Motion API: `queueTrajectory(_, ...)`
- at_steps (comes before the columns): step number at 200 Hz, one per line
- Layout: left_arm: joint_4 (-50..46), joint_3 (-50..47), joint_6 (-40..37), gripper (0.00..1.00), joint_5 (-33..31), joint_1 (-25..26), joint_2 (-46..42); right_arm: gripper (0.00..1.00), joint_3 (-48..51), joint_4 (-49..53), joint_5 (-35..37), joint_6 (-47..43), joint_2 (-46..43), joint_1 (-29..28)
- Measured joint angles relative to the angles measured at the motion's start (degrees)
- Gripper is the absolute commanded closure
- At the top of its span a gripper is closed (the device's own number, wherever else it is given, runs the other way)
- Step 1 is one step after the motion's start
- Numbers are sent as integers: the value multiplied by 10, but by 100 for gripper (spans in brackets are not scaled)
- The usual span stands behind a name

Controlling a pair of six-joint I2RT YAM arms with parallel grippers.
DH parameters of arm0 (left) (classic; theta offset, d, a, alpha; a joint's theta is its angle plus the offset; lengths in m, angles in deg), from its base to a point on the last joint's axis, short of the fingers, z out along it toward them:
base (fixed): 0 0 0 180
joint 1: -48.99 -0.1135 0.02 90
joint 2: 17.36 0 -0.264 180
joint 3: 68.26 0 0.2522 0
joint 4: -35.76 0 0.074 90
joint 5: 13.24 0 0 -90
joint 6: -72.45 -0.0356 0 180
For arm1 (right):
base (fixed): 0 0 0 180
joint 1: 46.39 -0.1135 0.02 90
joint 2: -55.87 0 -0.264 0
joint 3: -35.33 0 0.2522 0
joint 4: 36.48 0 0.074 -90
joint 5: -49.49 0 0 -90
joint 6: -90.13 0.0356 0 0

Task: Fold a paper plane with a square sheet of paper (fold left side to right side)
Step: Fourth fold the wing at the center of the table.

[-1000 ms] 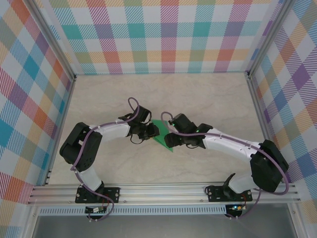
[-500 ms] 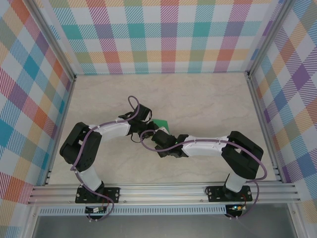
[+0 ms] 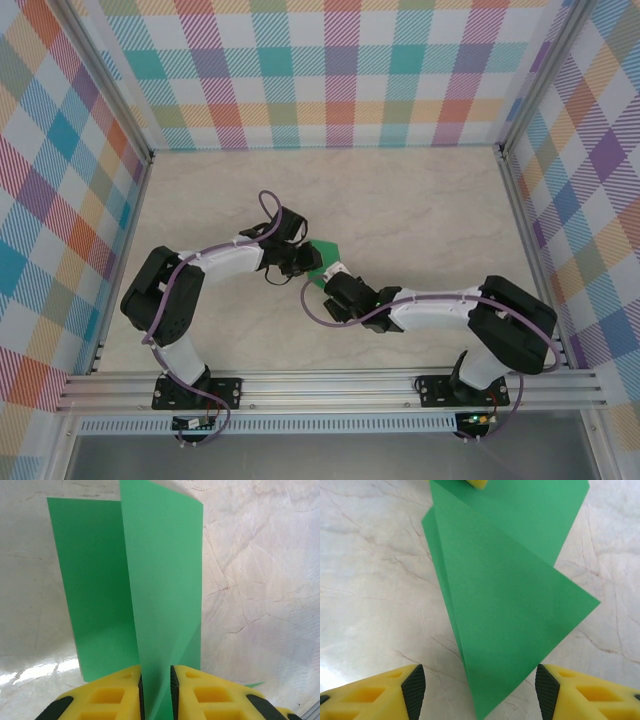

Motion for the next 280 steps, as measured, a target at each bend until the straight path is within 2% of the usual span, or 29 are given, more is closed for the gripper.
queueTrajectory(63, -3, 6, 5, 79, 0, 0, 0, 34, 43, -97, -5, -71, -24, -18)
queueTrajectory(147, -31, 12, 5, 79, 0, 0, 0, 35, 42, -174, 55, -103, 58, -31)
queueTrajectory(234, -46, 18, 5, 79, -2, 0, 0, 40, 31, -190, 83, -104, 85, -31)
queueTrajectory(280, -46, 20, 5, 78, -6, 0, 0, 50, 31, -190, 96, -98, 87, -31)
